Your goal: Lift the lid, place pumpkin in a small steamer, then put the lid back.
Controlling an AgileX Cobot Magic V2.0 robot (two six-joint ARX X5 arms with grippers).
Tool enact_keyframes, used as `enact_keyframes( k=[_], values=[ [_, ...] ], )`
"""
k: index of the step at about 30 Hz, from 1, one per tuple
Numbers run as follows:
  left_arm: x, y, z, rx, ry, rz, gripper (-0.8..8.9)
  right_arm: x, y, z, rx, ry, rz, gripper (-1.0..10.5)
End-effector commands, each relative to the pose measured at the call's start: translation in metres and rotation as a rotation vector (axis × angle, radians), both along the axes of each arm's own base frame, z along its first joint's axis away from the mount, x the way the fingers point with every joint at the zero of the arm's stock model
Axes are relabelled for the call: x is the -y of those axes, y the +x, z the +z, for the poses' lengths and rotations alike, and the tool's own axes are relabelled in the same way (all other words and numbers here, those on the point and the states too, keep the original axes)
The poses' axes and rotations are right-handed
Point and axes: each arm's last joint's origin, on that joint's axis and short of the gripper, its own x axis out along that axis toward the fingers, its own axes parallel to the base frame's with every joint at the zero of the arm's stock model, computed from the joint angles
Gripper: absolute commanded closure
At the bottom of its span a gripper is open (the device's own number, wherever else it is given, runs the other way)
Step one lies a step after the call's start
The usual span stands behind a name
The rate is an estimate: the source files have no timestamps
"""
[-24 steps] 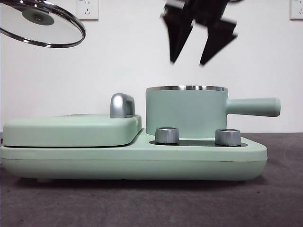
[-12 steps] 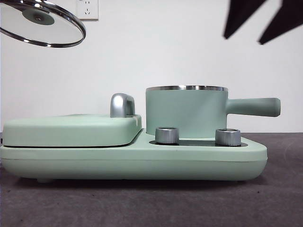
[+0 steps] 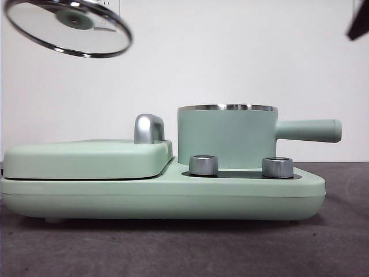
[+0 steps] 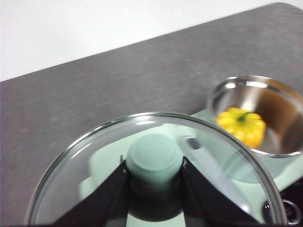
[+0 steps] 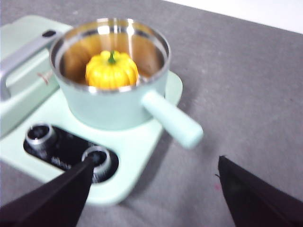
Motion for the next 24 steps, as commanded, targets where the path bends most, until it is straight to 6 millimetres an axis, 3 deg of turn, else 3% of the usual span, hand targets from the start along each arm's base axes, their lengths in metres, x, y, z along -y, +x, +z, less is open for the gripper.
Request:
enact_keyframes(
  k=[1,7,15,24],
  values=[
    [0.015,0.005,0.004,0.035,-0.031,-0.053,7.97,0.006,-0.01,-0.001,0.01,0.028,-0.023,5.5],
    [0.06,0.015,-0.01,0.046,-0.041,-0.185,7.97,0.015,-0.024,-0.005,-0.008,0.019,-0.054,5.5],
    [0.115,0.039,-0.038,0.106,-0.077,-0.287,7.97,0.015,-0.025,-0.005,-0.016,0.03,-0.057,5.5],
    [0.144,0.061,-0.059,0.198,-0.129,-0.31,7.98,0.016,-0.025,-0.006,-0.018,0.032,-0.059,5.5]
  ],
)
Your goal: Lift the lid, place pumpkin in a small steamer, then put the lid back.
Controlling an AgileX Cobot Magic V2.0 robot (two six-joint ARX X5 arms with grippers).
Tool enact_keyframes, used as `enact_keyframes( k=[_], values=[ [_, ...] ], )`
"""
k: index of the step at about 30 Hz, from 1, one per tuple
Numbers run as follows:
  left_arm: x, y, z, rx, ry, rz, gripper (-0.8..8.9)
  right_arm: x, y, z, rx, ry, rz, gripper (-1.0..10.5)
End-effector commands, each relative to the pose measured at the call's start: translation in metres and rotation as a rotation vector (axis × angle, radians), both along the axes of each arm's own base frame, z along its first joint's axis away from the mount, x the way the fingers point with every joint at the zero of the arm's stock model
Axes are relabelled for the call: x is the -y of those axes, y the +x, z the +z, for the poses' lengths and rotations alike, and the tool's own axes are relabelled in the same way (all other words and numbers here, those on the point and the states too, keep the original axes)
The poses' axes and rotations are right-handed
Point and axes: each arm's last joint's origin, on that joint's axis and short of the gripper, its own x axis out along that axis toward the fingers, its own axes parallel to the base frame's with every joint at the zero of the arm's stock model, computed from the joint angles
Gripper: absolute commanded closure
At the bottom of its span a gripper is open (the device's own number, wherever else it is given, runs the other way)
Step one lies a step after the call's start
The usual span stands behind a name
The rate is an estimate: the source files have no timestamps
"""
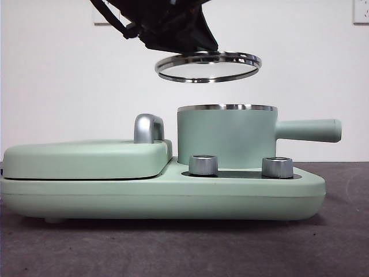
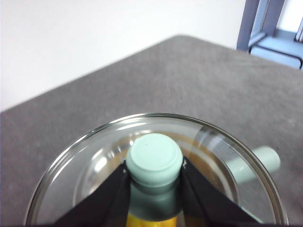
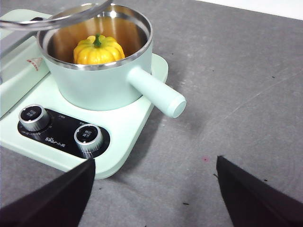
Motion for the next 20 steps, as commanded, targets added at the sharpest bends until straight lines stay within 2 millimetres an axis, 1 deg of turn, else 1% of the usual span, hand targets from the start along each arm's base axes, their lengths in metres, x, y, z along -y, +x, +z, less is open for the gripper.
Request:
enact_keyframes(
  k=[1,6,14,20],
  values=[
    [0.009,0.004,0.001,0.038,-0.03,-0.014,7.98,-0.001,0.0,0.001,0.002,0.015,-0.001,5.5],
    [0.015,0.011,-0.008,0.047,-0.039,-0.017,7.98,-0.001,0.0,0.001,0.002,0.015,-0.001,5.5],
    [0.021,0.016,-0.013,0.077,-0.068,-0.027,7.98,-0.001,0.0,0.001,0.001,0.014,-0.001,5.5],
    [0.031,0.026,-0.021,0.063,-0.059,-0.044,7.98,-0.001,0.0,0.001,0.002,0.013,-0.001,5.5]
  ],
)
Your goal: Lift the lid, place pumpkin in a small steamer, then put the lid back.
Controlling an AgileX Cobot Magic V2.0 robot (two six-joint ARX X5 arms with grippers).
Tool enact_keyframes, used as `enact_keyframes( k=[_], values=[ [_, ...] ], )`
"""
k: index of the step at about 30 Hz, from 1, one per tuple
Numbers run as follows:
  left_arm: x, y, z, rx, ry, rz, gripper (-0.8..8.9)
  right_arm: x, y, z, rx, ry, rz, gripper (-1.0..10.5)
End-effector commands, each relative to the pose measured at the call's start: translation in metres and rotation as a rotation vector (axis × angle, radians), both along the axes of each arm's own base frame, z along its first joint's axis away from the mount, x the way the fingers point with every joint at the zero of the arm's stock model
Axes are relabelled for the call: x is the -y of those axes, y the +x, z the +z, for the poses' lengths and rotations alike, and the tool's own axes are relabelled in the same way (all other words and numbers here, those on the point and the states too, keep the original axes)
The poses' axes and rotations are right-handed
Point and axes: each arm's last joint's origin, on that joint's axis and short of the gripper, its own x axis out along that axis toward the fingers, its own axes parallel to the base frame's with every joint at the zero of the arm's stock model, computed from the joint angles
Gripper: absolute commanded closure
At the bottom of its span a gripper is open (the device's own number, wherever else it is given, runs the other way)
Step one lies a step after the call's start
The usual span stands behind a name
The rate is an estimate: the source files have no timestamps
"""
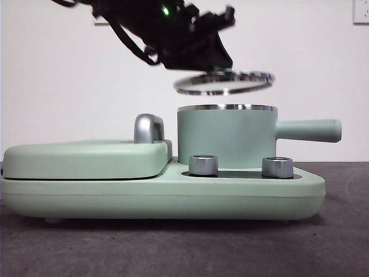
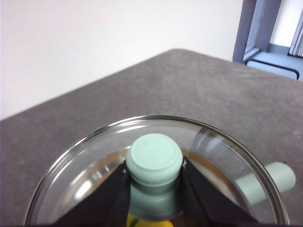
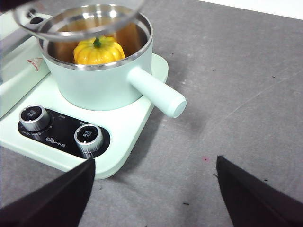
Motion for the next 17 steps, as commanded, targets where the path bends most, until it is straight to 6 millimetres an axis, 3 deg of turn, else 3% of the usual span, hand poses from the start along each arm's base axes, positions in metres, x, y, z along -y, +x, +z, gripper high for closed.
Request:
enact_keyframes(
  k=[1,17],
  values=[
    [0.011,0.005,0.005,0.035,-0.028,-0.019,7.98,-0.001,0.0,0.001,0.002,0.012,0.0,5.5],
    [0.017,0.014,-0.005,0.07,0.031,-0.027,7.98,-0.001,0.0,0.001,0.002,0.012,0.0,5.5]
  ],
)
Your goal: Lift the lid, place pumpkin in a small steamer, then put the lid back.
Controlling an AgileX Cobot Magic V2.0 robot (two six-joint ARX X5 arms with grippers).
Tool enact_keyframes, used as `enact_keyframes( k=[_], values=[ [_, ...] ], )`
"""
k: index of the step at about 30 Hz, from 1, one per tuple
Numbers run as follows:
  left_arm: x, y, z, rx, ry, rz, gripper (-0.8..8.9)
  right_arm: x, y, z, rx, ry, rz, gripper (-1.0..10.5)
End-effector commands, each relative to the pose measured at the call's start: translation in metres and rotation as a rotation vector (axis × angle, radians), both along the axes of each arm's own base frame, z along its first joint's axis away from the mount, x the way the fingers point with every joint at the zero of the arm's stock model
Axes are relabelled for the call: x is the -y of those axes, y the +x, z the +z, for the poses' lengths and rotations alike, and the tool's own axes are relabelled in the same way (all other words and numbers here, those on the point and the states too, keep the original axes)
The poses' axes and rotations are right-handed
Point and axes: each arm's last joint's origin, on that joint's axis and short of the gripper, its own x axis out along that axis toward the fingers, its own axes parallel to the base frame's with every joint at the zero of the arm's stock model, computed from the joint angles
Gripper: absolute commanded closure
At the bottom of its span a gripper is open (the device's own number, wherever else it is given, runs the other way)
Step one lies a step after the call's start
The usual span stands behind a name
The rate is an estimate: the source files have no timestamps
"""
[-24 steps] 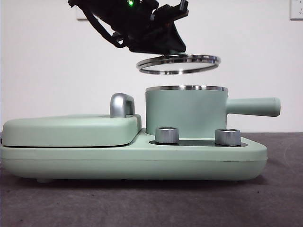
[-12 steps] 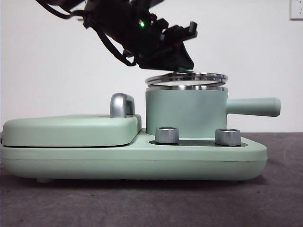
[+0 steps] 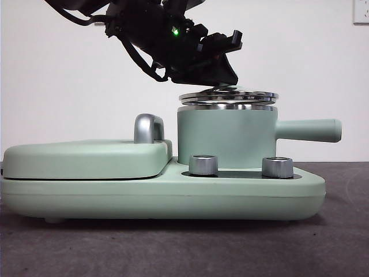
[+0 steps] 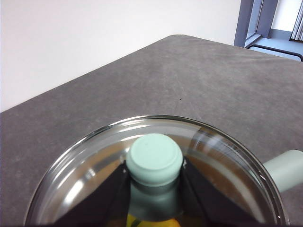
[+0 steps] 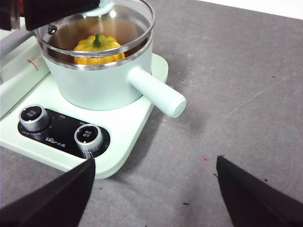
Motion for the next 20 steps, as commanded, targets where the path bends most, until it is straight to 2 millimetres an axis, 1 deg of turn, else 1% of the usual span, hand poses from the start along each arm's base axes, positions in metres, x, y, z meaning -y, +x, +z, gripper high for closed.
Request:
enact_keyframes(
  k=[1,20],
  values=[
    [0.007,0.004,0.008,0.053,-0.017,-0.016,7.98,-0.001,0.0,0.001,0.002,0.012,0.0,5.5],
    [0.005,0.007,-0.003,-0.007,0.036,-0.008,7.98,-0.001,0.0,0.001,0.003,0.011,-0.003,5.5]
  ],
)
